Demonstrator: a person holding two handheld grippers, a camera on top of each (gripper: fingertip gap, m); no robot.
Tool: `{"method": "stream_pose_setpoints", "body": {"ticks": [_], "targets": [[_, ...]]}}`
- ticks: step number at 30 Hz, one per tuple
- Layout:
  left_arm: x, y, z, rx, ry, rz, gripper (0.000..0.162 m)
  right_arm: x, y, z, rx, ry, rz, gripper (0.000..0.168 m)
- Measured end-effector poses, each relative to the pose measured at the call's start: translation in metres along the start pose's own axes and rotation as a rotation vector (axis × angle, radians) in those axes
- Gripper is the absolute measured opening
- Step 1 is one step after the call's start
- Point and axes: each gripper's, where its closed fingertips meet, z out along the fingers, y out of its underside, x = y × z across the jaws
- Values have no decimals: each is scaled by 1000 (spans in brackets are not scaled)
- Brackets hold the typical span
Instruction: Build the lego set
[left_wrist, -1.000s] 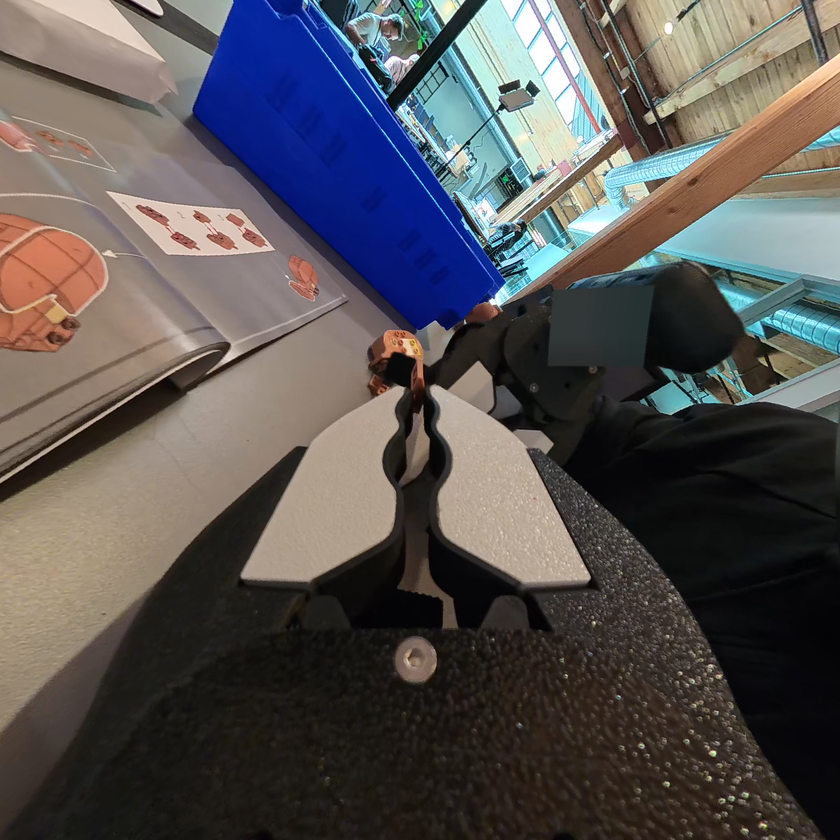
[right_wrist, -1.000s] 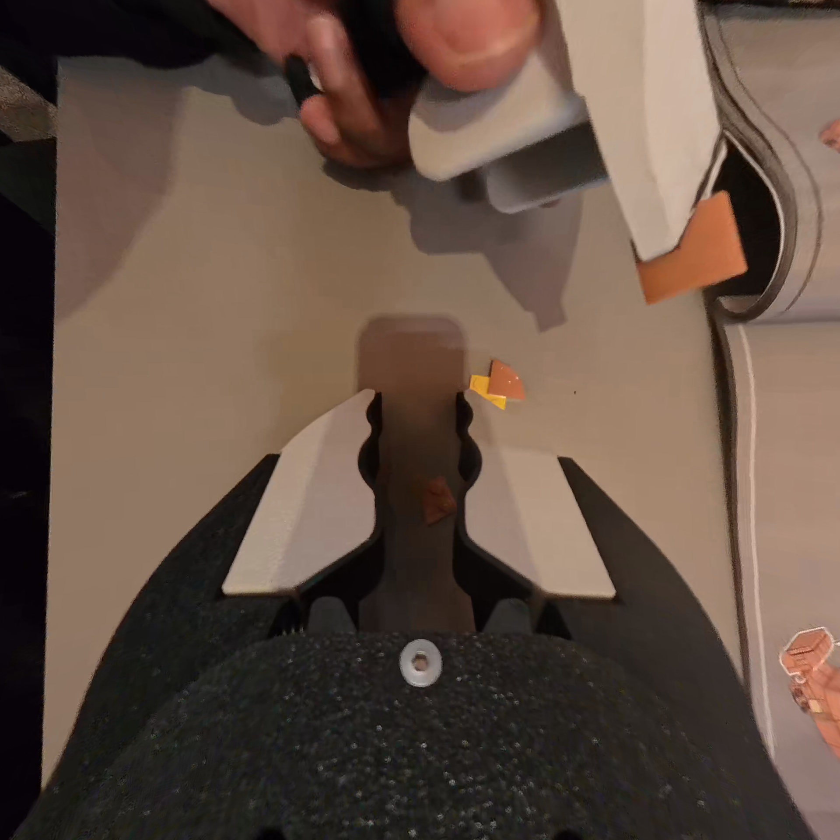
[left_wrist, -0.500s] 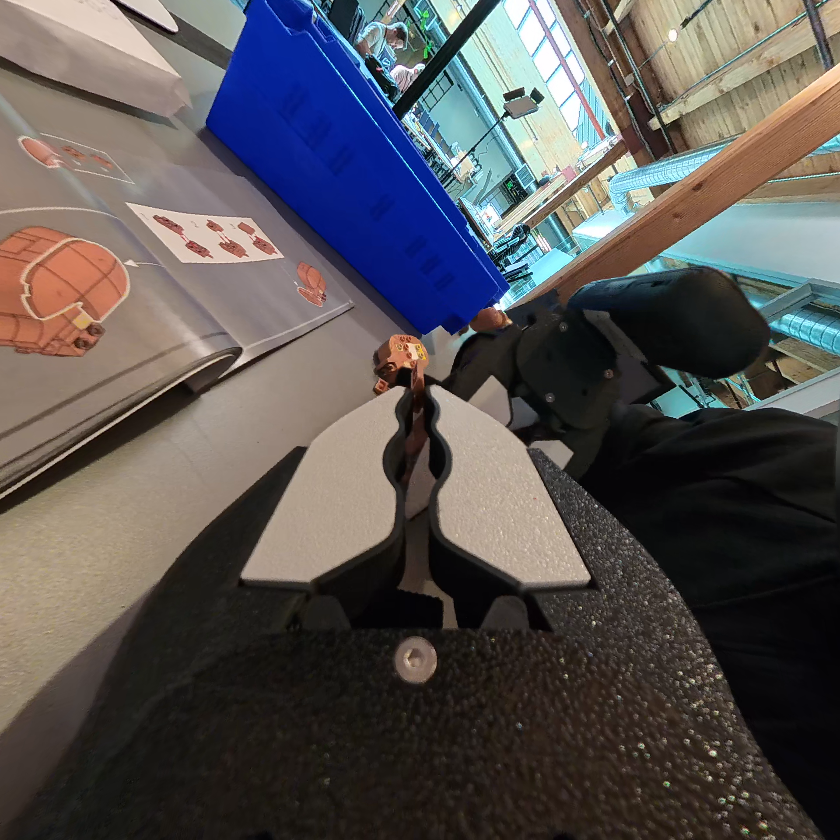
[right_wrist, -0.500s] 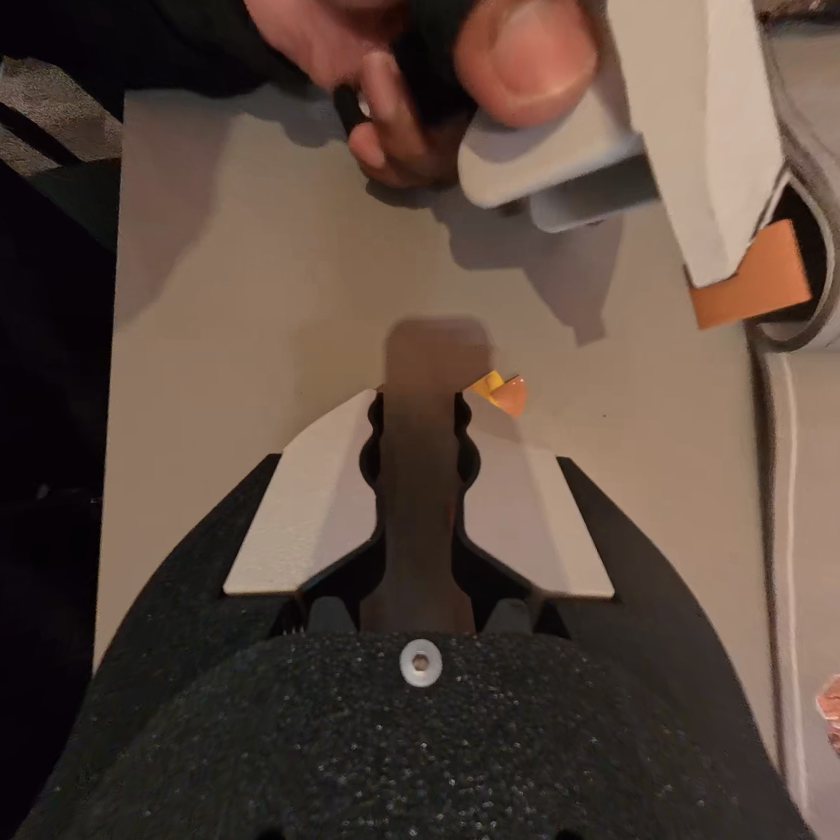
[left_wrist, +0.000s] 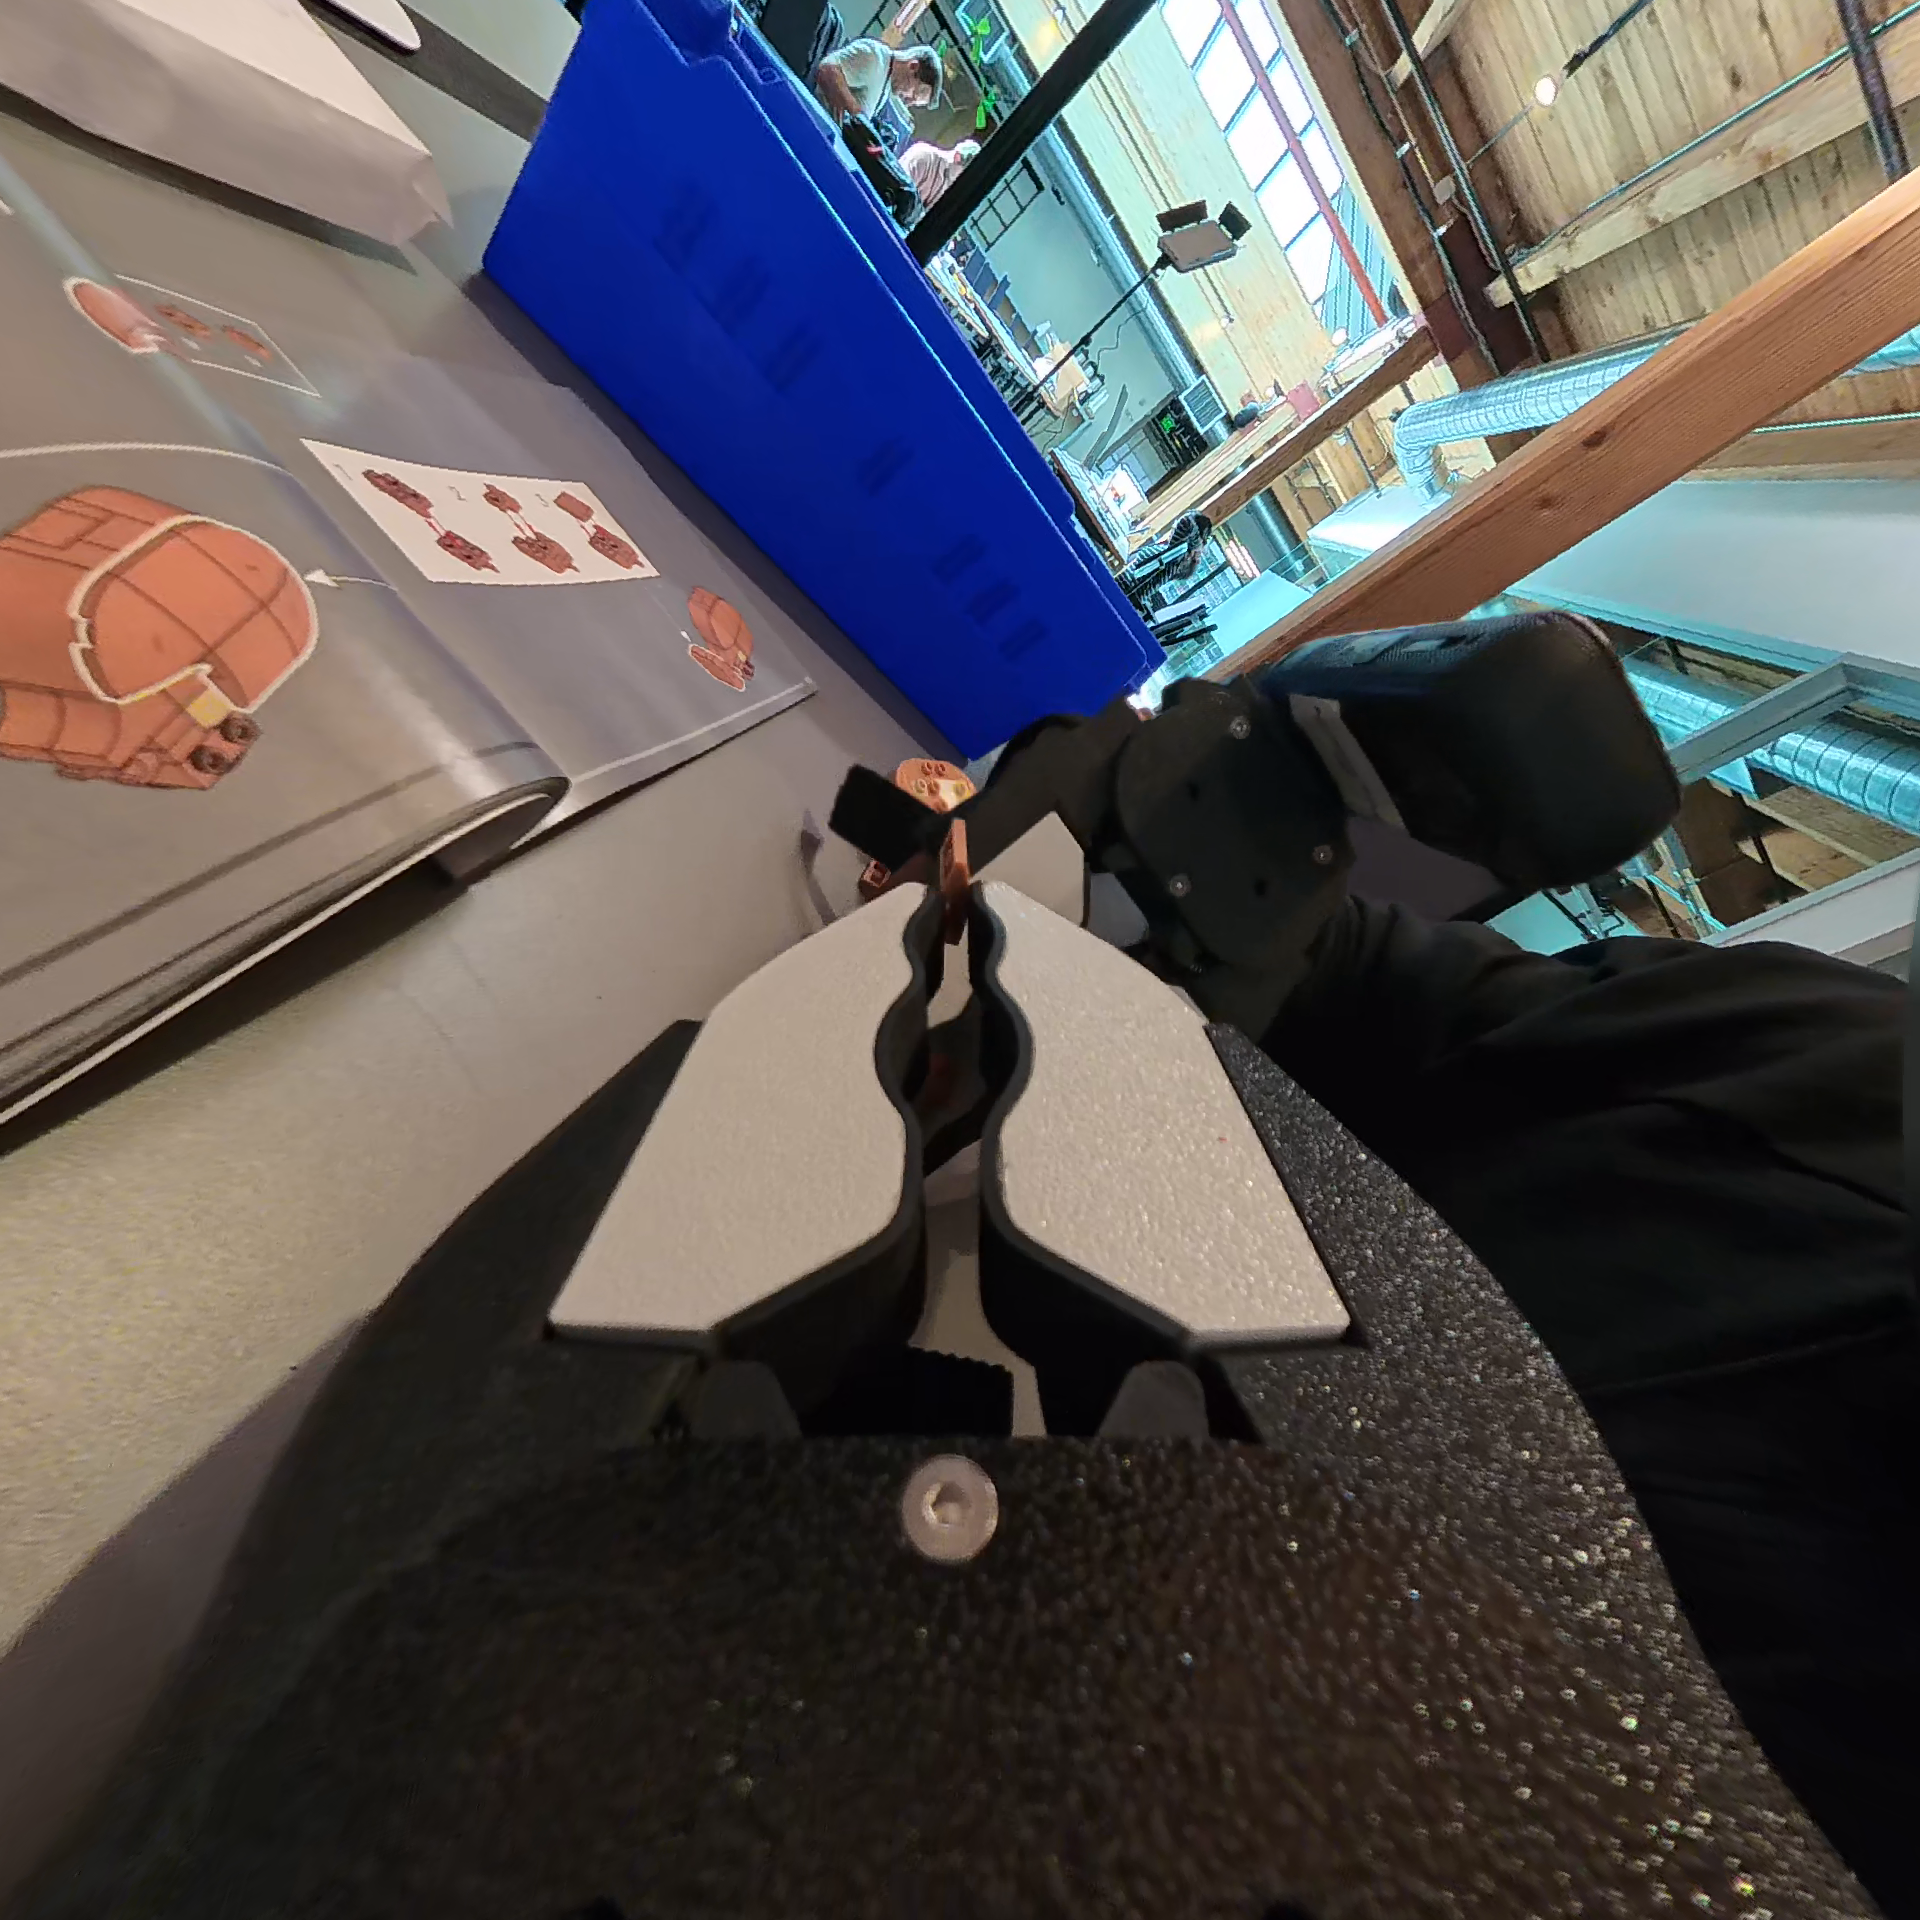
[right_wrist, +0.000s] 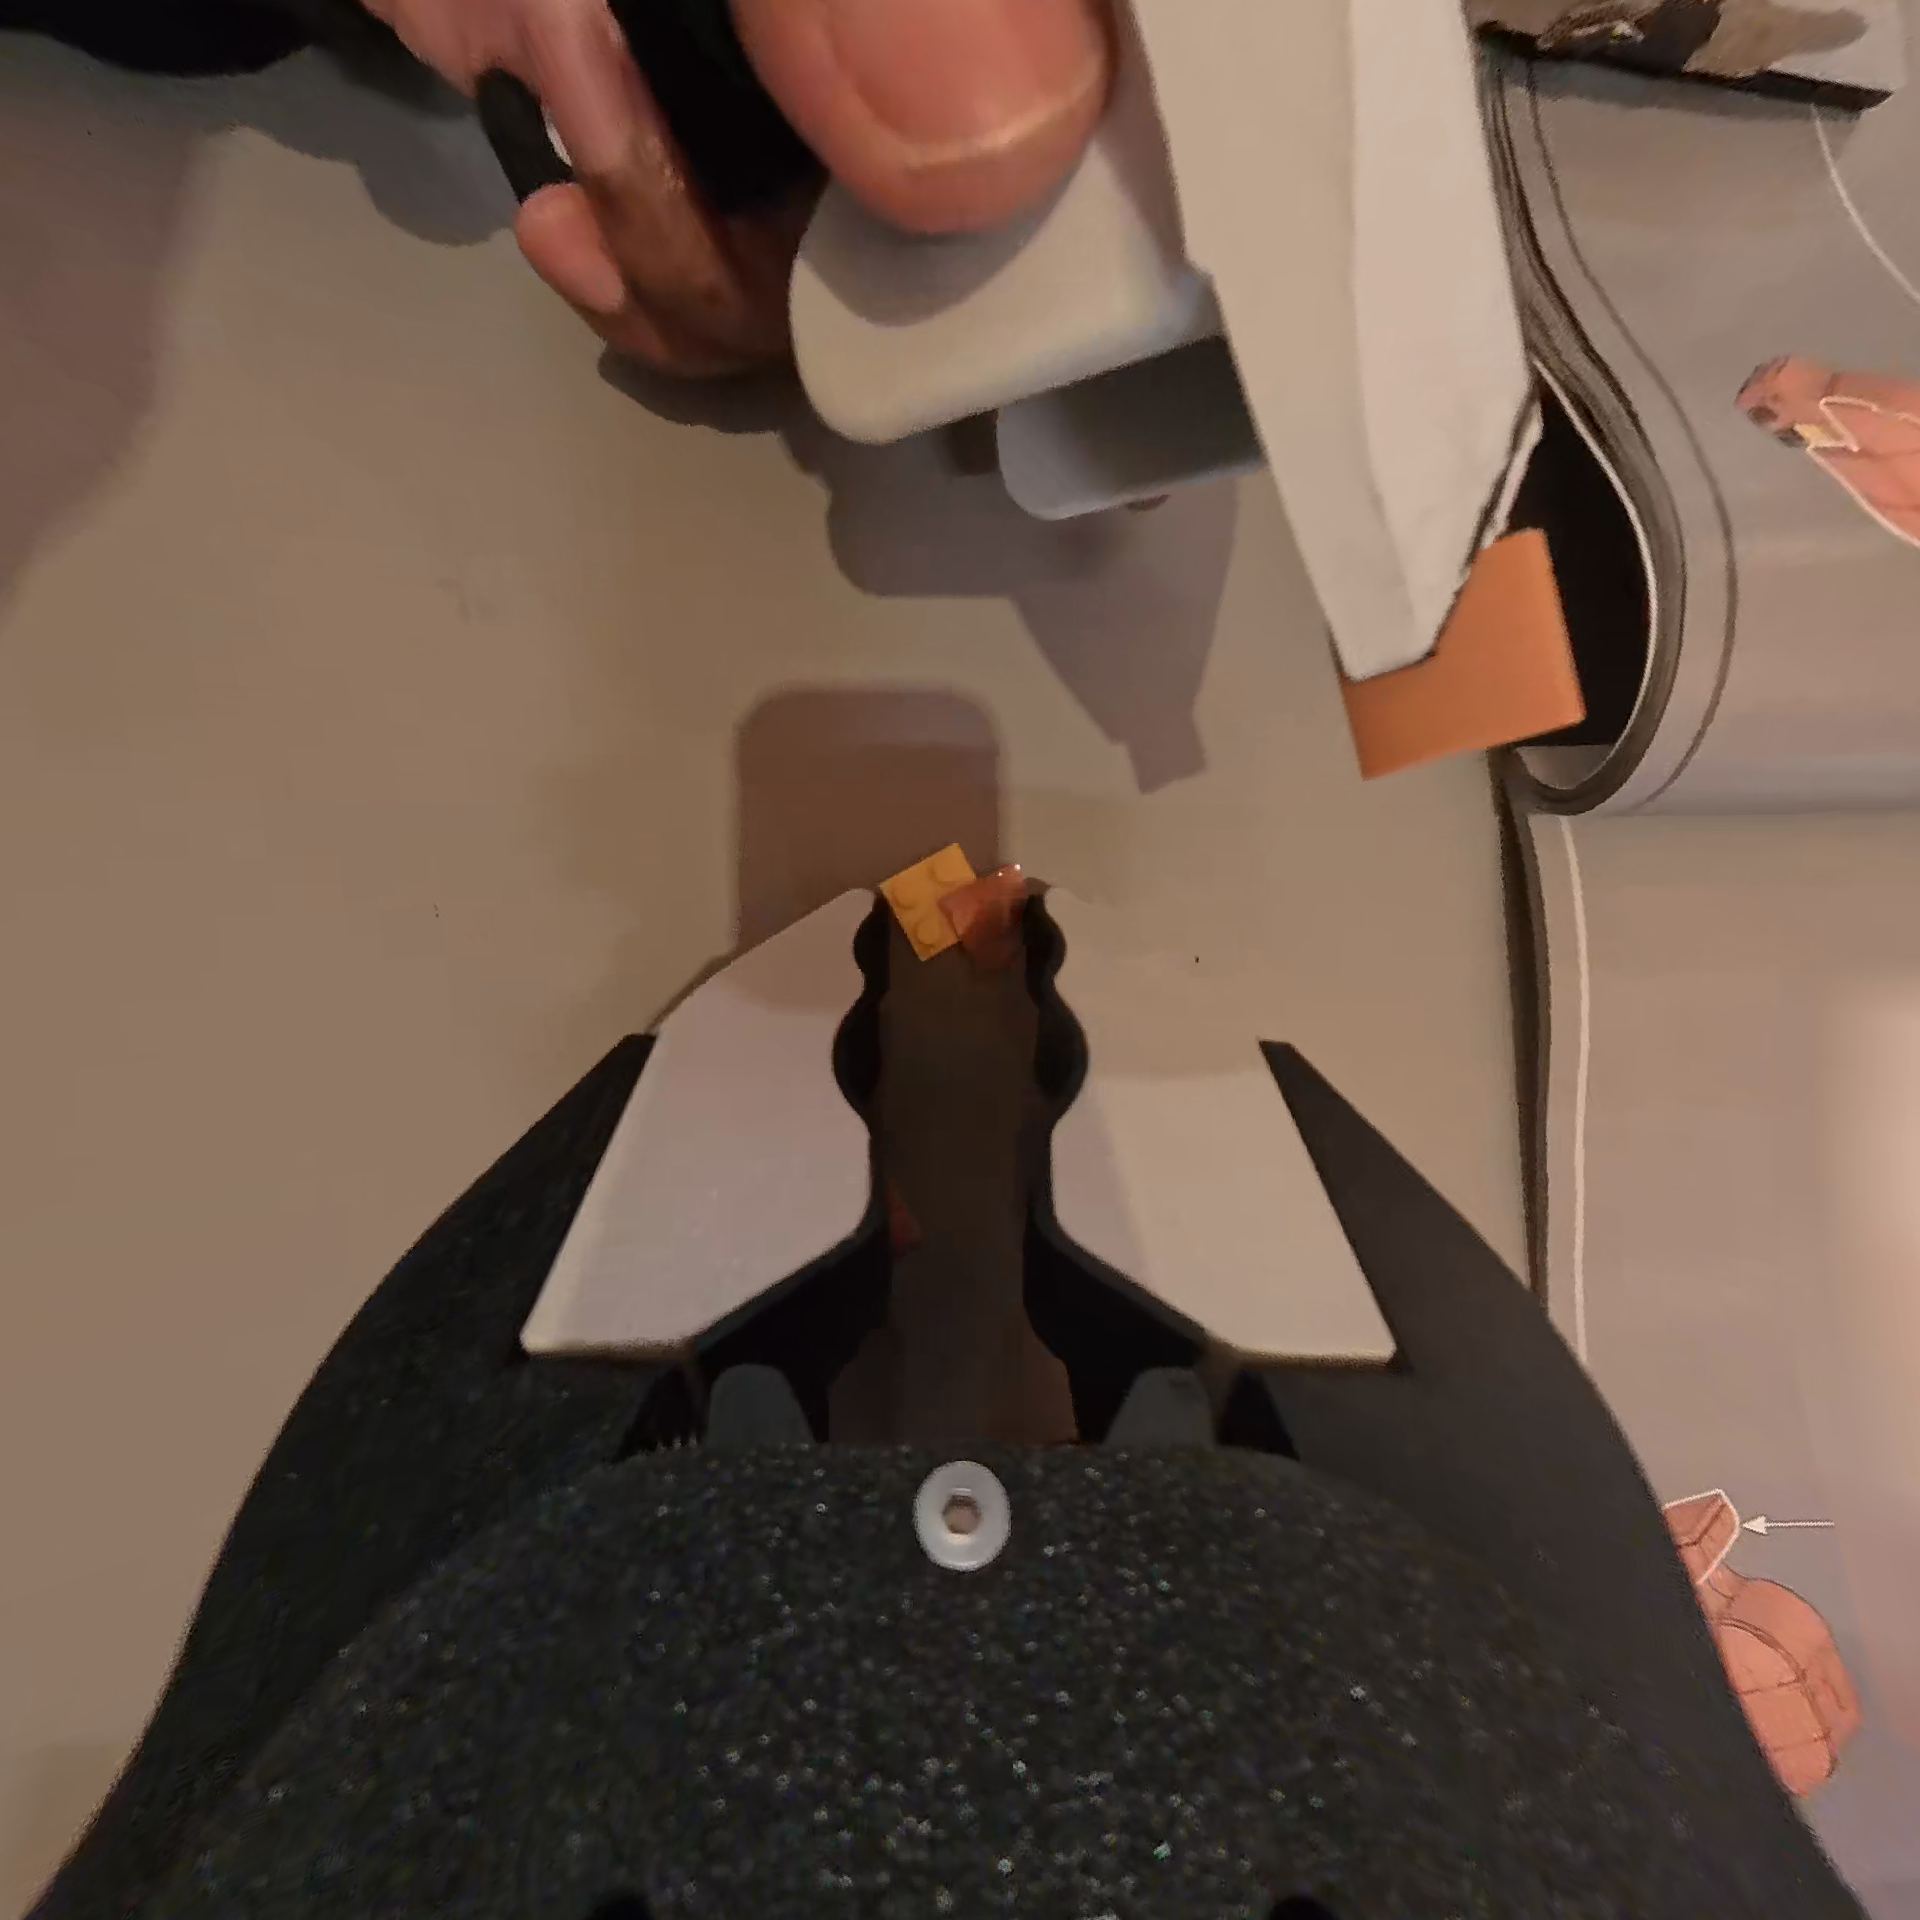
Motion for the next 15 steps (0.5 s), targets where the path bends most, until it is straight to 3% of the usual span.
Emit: {"method": "stream_pose_setpoints", "body": {"ticks": [7,15], "targets": [[-2,-2,-2,6,-8,-3,3,-3,-2,1,15,49,-5,24],[-3,-3,-2,21,-2,-23,4,28,-13,-28,161,300,10,24]]}}
